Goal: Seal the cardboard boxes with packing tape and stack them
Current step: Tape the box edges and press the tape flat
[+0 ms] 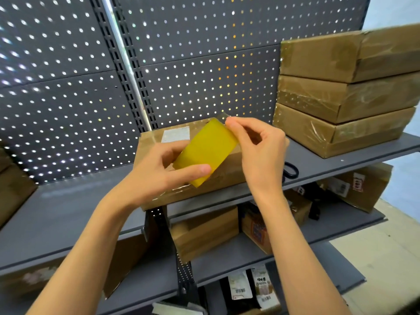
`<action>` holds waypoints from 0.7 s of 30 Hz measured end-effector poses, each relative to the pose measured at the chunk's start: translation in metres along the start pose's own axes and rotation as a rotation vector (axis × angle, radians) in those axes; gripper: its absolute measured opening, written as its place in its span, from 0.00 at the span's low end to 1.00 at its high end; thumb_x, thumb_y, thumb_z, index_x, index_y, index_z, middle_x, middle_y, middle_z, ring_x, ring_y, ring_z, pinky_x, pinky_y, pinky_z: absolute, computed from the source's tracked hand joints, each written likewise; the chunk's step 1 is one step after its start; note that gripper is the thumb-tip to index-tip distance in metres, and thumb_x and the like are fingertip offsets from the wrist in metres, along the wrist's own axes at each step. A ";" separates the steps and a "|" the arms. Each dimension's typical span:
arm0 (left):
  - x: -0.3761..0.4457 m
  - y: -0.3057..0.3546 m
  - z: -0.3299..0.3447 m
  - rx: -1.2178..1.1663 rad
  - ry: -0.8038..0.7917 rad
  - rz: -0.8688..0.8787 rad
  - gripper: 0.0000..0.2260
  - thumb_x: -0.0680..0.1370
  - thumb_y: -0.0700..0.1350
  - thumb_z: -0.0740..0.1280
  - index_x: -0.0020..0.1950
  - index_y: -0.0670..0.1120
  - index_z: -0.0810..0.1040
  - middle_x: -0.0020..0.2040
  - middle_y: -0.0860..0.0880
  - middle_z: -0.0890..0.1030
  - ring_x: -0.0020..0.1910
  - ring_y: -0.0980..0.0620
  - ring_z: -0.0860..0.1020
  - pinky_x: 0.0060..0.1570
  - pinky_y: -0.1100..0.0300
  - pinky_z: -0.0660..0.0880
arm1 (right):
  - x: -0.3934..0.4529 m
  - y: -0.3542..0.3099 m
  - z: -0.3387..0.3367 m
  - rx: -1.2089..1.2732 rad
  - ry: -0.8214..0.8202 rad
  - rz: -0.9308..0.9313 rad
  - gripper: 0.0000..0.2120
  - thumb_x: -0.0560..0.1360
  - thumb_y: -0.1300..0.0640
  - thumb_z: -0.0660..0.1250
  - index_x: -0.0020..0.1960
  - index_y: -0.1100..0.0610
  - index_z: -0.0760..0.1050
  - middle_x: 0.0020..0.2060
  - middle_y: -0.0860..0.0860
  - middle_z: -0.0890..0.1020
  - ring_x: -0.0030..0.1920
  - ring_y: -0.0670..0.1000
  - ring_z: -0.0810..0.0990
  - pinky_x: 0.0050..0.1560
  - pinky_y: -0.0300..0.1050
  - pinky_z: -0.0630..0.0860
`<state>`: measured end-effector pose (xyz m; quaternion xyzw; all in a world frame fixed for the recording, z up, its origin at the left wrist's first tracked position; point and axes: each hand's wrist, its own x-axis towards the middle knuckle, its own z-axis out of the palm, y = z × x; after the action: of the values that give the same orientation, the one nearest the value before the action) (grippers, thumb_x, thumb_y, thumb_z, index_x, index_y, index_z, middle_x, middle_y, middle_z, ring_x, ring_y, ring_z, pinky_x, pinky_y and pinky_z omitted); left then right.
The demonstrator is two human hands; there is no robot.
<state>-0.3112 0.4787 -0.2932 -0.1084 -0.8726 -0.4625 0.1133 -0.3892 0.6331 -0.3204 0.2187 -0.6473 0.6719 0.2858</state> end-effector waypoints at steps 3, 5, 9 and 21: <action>0.001 0.004 0.011 -0.058 0.052 0.003 0.20 0.65 0.57 0.71 0.42 0.40 0.80 0.39 0.35 0.78 0.36 0.47 0.76 0.39 0.55 0.72 | -0.002 0.002 -0.005 -0.047 0.011 -0.019 0.05 0.76 0.58 0.68 0.48 0.54 0.84 0.40 0.46 0.84 0.43 0.43 0.81 0.45 0.45 0.78; 0.004 0.011 0.018 -0.035 0.086 0.009 0.20 0.64 0.59 0.71 0.40 0.42 0.79 0.36 0.38 0.77 0.33 0.48 0.75 0.36 0.56 0.71 | -0.004 0.004 -0.009 -0.059 0.041 -0.025 0.05 0.76 0.58 0.69 0.48 0.54 0.84 0.39 0.46 0.83 0.43 0.43 0.81 0.45 0.44 0.78; 0.010 0.016 0.023 0.337 0.203 0.042 0.29 0.63 0.69 0.64 0.35 0.41 0.77 0.30 0.41 0.75 0.28 0.45 0.73 0.31 0.53 0.71 | 0.004 -0.003 -0.029 -0.067 0.142 -0.101 0.04 0.75 0.58 0.69 0.47 0.56 0.84 0.38 0.47 0.83 0.39 0.43 0.81 0.42 0.35 0.75; 0.049 0.063 0.013 0.578 0.275 -0.148 0.34 0.60 0.72 0.70 0.30 0.39 0.70 0.25 0.47 0.64 0.27 0.50 0.61 0.31 0.59 0.58 | 0.028 -0.009 -0.058 0.062 0.301 -0.073 0.06 0.75 0.59 0.70 0.47 0.48 0.81 0.38 0.42 0.83 0.42 0.45 0.83 0.46 0.41 0.79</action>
<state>-0.3403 0.5283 -0.2366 0.0554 -0.9499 -0.2129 0.2222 -0.3992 0.6940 -0.2988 0.1478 -0.5677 0.7059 0.3970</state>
